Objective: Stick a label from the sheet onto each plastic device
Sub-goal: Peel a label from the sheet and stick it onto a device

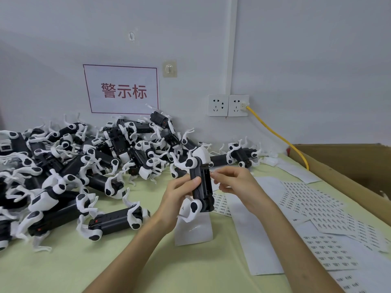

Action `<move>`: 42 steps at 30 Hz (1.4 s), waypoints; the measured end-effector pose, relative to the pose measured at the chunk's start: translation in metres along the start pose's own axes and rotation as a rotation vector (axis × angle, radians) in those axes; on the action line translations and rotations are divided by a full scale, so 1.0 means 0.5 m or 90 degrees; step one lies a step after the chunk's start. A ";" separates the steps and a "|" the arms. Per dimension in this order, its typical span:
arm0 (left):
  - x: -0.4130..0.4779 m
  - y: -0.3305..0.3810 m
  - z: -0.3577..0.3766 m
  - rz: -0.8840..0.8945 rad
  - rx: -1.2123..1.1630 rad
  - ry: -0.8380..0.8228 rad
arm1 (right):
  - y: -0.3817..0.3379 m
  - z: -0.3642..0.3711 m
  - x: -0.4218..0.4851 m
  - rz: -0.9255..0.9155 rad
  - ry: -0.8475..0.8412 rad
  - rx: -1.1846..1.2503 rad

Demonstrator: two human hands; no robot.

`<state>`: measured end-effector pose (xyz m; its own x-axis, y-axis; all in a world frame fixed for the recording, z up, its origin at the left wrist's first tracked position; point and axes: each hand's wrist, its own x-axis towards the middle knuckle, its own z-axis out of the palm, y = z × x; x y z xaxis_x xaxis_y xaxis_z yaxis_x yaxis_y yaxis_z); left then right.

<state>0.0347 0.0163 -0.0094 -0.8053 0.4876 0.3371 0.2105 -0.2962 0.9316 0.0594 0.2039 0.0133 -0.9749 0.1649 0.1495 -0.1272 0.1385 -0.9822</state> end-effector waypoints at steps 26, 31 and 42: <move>0.013 0.004 -0.030 -0.053 -0.287 0.186 | -0.016 0.056 -0.020 -0.053 -0.111 0.291; 0.014 0.005 -0.031 -0.045 -0.361 0.175 | -0.004 0.115 -0.040 0.025 -0.250 0.263; 0.012 0.001 -0.031 -0.072 -0.382 0.152 | 0.005 0.133 -0.052 0.080 -0.277 0.358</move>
<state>0.0212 0.0062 -0.0092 -0.9196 0.3678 0.1377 -0.1731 -0.6944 0.6985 0.0722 0.1352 -0.0007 -0.9581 -0.2729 0.0871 0.0303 -0.3989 -0.9165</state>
